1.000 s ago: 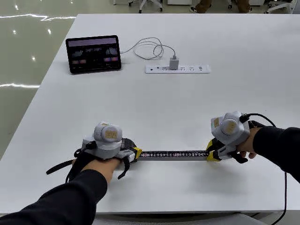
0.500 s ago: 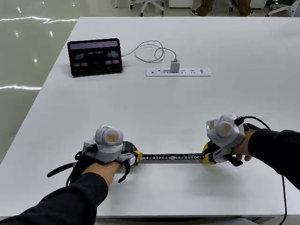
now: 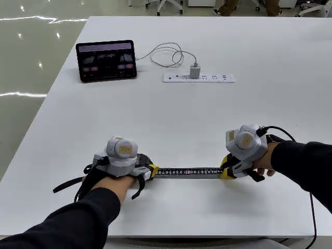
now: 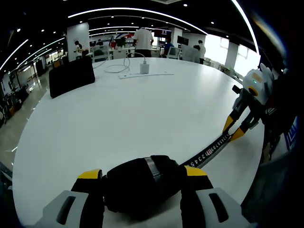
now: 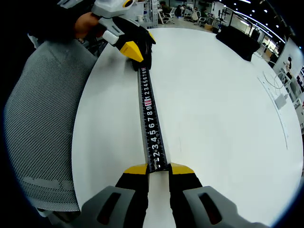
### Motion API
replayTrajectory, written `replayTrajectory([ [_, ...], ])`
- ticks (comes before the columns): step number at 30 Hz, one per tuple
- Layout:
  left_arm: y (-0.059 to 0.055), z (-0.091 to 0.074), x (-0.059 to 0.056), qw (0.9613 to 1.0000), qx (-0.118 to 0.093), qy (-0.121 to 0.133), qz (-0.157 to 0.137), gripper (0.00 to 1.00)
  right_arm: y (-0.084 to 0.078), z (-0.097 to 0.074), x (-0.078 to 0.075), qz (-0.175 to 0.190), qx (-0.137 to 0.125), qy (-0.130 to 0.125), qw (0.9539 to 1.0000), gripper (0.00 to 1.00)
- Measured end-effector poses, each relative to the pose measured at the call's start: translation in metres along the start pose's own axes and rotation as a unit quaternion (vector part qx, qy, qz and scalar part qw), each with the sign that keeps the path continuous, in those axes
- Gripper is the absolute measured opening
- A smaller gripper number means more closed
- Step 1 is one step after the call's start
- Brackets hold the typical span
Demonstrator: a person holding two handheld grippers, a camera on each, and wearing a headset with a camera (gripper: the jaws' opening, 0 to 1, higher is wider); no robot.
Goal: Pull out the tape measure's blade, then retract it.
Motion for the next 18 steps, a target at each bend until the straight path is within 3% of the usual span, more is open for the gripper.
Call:
replayTrajectory([
  [18,0.0,0.0,0.0,1.0,0.002,-0.001,0.001,0.61,0.011,0.009,-0.001,0.0,-0.007,0.004,1.0,0.11],
])
Point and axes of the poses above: the centre of the closed fingertips' face, and the gripper's own axes: z roughly forward along the fingers, x roughly to its left, y roughly out of its top, the point moved 6 cm from there along -z, roughly backward along the fingers, and after that the axes turned 12 degrees about -x, right-handed, at the moved point
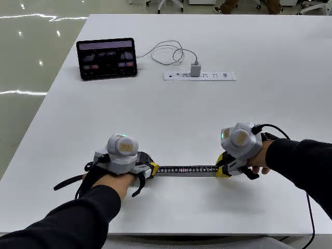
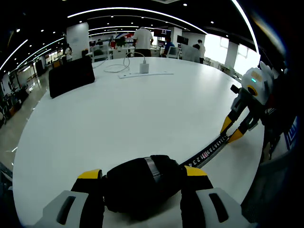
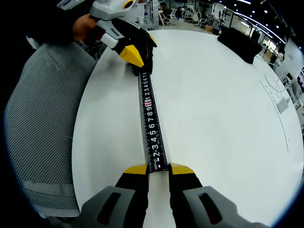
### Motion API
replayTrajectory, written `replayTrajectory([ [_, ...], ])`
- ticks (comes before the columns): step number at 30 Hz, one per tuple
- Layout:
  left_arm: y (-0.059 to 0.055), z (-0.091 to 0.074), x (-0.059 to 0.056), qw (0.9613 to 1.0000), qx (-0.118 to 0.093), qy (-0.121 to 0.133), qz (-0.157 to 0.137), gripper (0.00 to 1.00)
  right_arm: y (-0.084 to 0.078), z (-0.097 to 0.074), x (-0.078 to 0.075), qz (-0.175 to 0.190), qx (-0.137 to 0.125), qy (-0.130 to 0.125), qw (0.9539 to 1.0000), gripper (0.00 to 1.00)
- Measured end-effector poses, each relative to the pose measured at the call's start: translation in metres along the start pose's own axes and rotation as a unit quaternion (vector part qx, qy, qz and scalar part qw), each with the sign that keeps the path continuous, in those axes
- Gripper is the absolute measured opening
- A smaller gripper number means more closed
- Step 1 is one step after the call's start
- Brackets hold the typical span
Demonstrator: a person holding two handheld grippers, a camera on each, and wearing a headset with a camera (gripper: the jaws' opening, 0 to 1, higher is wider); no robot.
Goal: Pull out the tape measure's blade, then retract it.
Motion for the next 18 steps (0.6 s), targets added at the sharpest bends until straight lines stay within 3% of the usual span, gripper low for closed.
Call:
replayTrajectory([
  [18,-0.0003,0.0003,-0.0001,1.0,0.0,-0.001,0.0,0.61,0.0064,0.0051,0.0015,0.003,-0.005,0.002,1.0,0.11],
])
Point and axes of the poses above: the centre of the closed fingertips' face, and the gripper's own axes: z roughly forward along the fingers, x roughly to its left, y roughly out of its top, the point moved 6 cm from there along -z, roughly backward along the fingers, and after that the axes turned 12 degrees about -x, right-handed, at the moved point
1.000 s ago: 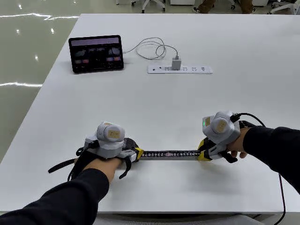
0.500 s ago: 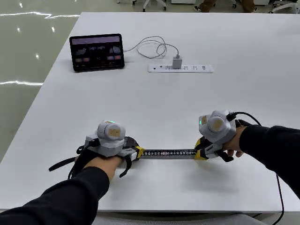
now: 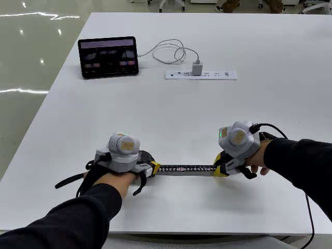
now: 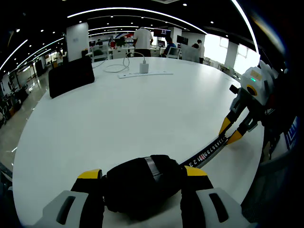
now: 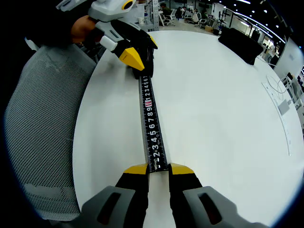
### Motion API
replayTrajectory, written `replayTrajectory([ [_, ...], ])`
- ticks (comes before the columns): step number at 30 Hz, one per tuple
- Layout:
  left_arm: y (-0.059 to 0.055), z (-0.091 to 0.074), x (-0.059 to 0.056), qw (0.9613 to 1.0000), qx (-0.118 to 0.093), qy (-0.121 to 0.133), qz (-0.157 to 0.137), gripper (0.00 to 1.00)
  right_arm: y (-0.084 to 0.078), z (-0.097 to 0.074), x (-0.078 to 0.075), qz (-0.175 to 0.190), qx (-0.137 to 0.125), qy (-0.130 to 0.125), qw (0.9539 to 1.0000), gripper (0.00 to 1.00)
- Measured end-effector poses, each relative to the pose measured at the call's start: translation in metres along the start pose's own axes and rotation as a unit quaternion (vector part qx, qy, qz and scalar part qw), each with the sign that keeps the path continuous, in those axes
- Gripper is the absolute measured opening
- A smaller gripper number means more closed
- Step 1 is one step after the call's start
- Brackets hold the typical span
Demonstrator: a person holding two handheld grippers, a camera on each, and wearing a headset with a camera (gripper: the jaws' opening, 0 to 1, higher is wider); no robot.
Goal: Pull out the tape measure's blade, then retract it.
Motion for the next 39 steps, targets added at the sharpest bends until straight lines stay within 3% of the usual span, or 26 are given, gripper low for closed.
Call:
replayTrajectory([
  [39,0.0,0.0,0.001,1.0,0.002,0.0,0.001,0.61,0.024,0.02,0.004,0.007,-0.023,0.002,0.9997,0.11],
])
Point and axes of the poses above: the centre of the closed fingertips' face, and the gripper's own axes: z roughly forward along the fingers, x roughly to its left, y roughly out of its top, the point moved 6 cm from there along -z, roughly backward along the fingers, and after that the axes turned 12 degrees about -x, right-handed, at the moved point
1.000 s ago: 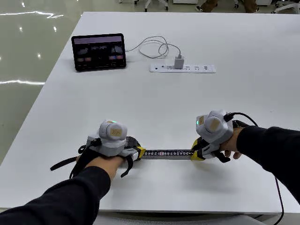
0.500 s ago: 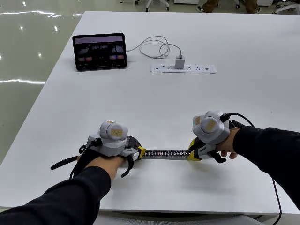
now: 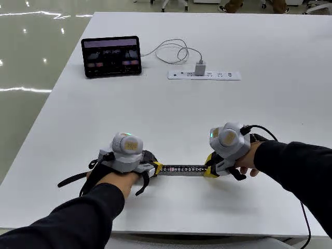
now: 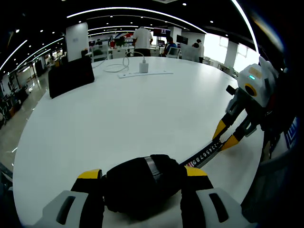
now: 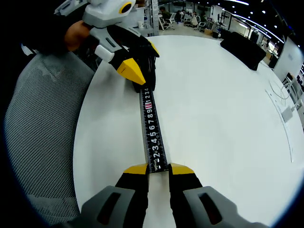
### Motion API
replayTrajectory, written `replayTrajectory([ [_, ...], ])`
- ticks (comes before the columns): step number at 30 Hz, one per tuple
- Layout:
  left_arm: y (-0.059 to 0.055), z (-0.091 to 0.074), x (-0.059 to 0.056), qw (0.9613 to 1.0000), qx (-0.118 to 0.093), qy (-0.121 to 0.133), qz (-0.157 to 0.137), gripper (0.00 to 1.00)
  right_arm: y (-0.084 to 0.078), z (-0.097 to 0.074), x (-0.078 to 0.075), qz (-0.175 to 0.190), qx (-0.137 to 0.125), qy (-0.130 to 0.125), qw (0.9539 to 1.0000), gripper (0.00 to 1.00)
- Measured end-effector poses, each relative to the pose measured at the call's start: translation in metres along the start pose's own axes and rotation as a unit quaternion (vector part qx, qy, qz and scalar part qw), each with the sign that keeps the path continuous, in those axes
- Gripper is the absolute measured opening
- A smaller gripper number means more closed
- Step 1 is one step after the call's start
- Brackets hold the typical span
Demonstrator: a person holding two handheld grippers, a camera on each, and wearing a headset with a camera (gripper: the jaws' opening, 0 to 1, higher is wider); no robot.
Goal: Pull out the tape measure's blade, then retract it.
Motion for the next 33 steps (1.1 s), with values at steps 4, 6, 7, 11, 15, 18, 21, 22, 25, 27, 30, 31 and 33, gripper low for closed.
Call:
replayTrajectory([
  [4,0.0,0.0,0.0,1.0,0.0,0.0,0.0,0.61,0.002,0.003,0.001,0.001,-0.002,0.001,1.0,0.11],
  [6,0.0,0.0,0.0,1.0,0.0,0.0,0.001,0.61,0.004,0.004,0.002,-0.001,-0.003,0.002,1.0,0.11],
  [7,0.0,0.0,0.0,1.0,0.0,0.0,0.0,0.61,0.004,0.005,0.002,-0.001,-0.003,0.002,1.0,0.11],
  [11,0.0,-0.001,-0.001,1.0,-0.001,0.0,0.0,0.61,0.006,0.007,0.003,-0.003,-0.003,0.003,1.0,0.11],
  [15,0.0,-0.001,-0.001,1.0,0.0,0.0,-0.001,0.61,0.008,0.008,0.003,-0.005,-0.003,0.004,1.0,0.11],
  [18,0.0,-0.001,-0.001,1.0,0.0,0.0,-0.002,0.61,0.009,0.01,0.004,-0.006,-0.003,0.005,1.0,0.11],
  [21,0.0,-0.001,-0.001,1.0,0.001,-0.001,-0.003,0.61,0.011,0.012,0.004,-0.004,-0.004,0.005,1.0,0.11],
  [22,0.0,-0.001,-0.001,1.0,0.0,-0.001,-0.004,0.61,0.011,0.012,0.004,-0.004,-0.004,0.005,1.0,0.11],
  [25,0.0,-0.001,0.0,1.0,-0.001,-0.002,-0.005,0.61,0.013,0.014,0.004,-0.001,-0.008,0.005,1.0,0.11],
  [27,0.0,-0.002,0.0,1.0,-0.003,-0.002,-0.006,0.61,0.014,0.015,0.004,-0.001,-0.009,0.005,0.9999,0.11],
  [30,0.0,-0.001,0.0,1.0,-0.004,-0.002,-0.006,0.61,0.015,0.016,0.005,0.001,-0.01,0.005,0.9999,0.11],
  [31,0.0,-0.001,0.0,1.0,-0.005,-0.002,-0.006,0.61,0.015,0.017,0.005,0.002,-0.011,0.006,0.9999,0.11],
  [33,0.0,-0.001,0.0,1.0,-0.005,-0.002,-0.006,0.61,0.016,0.018,0.005,0.006,-0.012,0.007,0.9999,0.11],
])
Point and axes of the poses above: the centre of the closed fingertips' face, and the gripper's own axes: z roughly forward along the fingers, x roughly to its left, y roughly out of its top, the point moved 6 cm from there along -z, roughly backward along the fingers, and after that the axes turned 12 degrees about -x, right-handed, at the moved point
